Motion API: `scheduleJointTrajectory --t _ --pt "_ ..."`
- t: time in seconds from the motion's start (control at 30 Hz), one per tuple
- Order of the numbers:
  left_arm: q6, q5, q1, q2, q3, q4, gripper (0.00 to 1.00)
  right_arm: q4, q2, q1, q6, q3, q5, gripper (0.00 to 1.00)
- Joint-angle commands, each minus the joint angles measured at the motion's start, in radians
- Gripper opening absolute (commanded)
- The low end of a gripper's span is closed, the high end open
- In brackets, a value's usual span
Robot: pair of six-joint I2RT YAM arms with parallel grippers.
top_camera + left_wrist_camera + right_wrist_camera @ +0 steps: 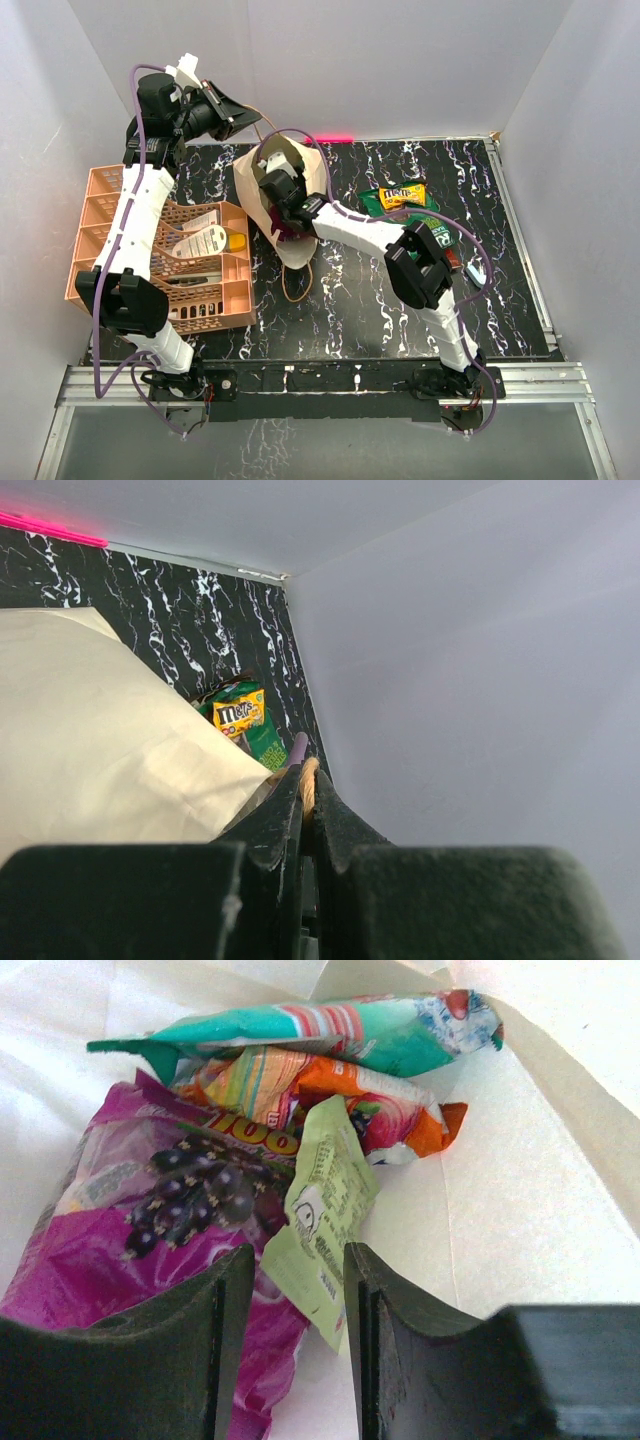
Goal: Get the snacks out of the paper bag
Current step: Take out the snack from the paper bag.
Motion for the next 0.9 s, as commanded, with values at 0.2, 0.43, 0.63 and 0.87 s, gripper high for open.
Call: scheduleJointTrajectory --t 0.2,0.43,0.63,0.87 --pt "-0.007 0.019 0.006 -0.025 0.048 0.038 0.00 0.067 0.061 -0.018 -0.050 0.093 0.090 0.33" --pt "-0.004 0.016 0.007 -0.026 0.046 0.035 0.00 0.038 0.088 -0.017 -0.071 0.147 0.099 0.23" --pt "-0.002 0.015 0.007 -0.025 0.036 0.041 0.00 0.047 -0.004 0.020 -0.068 0.096 0.095 0.07" --pt "-0.011 0.012 0.007 -0.022 0.020 0.057 0.00 0.070 -0.195 0.118 -0.030 -0.052 0.035 0.07"
